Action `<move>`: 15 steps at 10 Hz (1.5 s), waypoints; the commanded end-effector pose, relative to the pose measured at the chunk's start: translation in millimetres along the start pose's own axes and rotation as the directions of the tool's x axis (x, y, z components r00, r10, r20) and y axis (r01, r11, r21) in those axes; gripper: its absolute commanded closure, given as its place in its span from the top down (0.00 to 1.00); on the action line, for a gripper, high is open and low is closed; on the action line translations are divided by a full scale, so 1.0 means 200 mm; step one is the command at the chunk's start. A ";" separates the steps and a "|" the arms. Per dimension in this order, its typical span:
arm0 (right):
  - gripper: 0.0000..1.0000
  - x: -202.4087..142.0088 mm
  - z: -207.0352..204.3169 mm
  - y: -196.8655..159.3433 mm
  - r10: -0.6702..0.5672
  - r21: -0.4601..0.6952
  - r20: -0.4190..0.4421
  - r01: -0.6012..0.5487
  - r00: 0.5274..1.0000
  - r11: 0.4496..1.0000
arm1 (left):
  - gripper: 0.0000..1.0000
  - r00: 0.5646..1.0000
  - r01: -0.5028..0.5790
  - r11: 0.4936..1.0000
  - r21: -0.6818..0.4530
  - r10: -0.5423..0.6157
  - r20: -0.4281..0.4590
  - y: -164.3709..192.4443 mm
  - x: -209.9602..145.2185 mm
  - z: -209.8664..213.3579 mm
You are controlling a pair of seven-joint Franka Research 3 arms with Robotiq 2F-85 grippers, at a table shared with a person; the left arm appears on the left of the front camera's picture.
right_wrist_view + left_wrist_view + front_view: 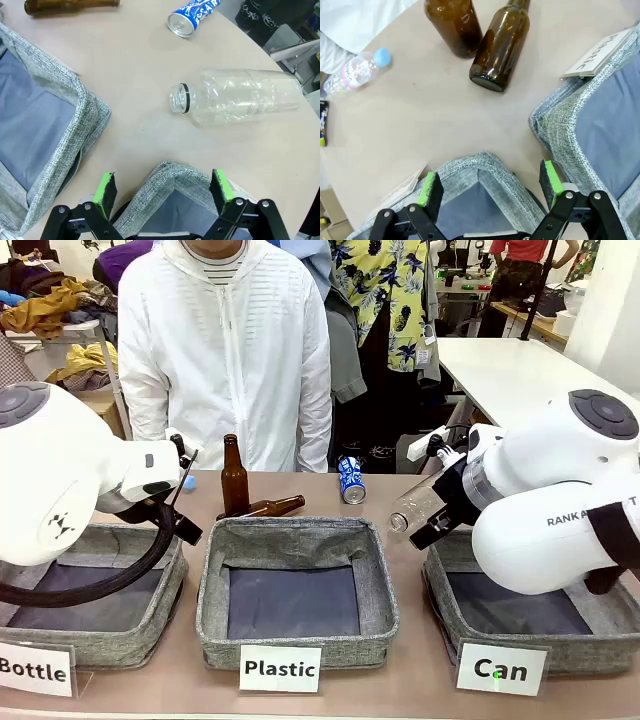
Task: Sort the can waste into the basket.
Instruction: Pick up the can waste from the table and place it in the right Fabric basket.
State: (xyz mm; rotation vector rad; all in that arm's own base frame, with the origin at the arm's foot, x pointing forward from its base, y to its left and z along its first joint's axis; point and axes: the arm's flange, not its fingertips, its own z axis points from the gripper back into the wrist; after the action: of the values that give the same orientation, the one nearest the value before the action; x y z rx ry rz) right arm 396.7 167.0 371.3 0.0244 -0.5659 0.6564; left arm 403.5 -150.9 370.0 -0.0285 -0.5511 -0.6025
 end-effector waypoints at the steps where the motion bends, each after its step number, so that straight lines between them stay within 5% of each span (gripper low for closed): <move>1: 1.00 0.00 0.00 0.00 0.000 0.000 0.000 0.000 1.000 1.000 | 1.00 1.000 0.000 1.000 0.000 0.000 0.000 0.00 0.00 0.00; 14: 1.00 0.00 0.00 0.00 0.001 0.000 0.000 -0.001 1.000 1.000 | 1.00 1.000 0.000 1.000 0.000 0.000 0.000 0.00 0.00 0.00; 15: 1.00 0.05 0.13 -0.01 -0.042 -0.027 -0.012 0.042 0.999 0.999 | 1.00 1.000 0.000 1.000 0.000 0.000 0.000 0.00 0.00 0.00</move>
State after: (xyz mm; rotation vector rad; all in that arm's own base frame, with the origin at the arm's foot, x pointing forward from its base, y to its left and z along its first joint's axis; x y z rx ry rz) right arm 397.1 165.3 377.2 0.0241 -0.5669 0.6445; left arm 403.6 -150.9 370.0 -0.0284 -0.5511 -0.6024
